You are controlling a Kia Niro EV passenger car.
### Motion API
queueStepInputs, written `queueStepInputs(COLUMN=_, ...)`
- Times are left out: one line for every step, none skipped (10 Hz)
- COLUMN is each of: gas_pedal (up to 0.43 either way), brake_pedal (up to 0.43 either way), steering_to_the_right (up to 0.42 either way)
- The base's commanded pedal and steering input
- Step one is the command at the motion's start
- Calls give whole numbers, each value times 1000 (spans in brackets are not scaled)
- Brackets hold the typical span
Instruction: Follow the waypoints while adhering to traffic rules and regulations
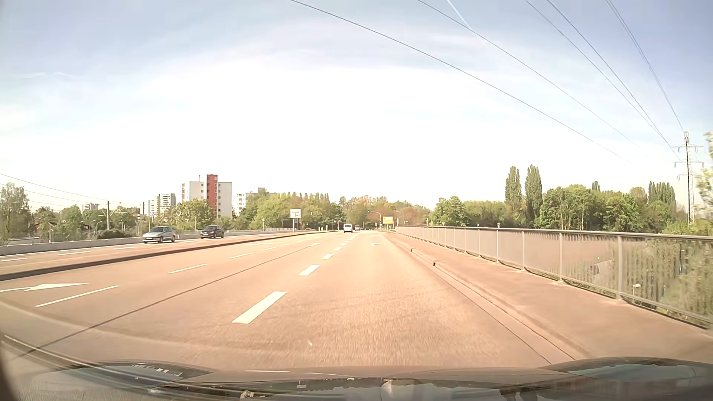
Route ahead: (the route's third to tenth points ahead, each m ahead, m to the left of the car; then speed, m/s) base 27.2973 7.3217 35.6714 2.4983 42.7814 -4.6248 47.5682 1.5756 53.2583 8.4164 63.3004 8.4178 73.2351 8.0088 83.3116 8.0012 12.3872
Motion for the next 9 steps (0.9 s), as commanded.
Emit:
queueStepInputs(gas_pedal=59, brake_pedal=0, steering_to_the_right=1)
queueStepInputs(gas_pedal=59, brake_pedal=0, steering_to_the_right=1)
queueStepInputs(gas_pedal=59, brake_pedal=0, steering_to_the_right=1)
queueStepInputs(gas_pedal=59, brake_pedal=0, steering_to_the_right=2)
queueStepInputs(gas_pedal=59, brake_pedal=0, steering_to_the_right=1)
queueStepInputs(gas_pedal=59, brake_pedal=0, steering_to_the_right=1)
queueStepInputs(gas_pedal=59, brake_pedal=0, steering_to_the_right=2)
queueStepInputs(gas_pedal=59, brake_pedal=0, steering_to_the_right=1)
queueStepInputs(gas_pedal=47, brake_pedal=0, steering_to_the_right=2)
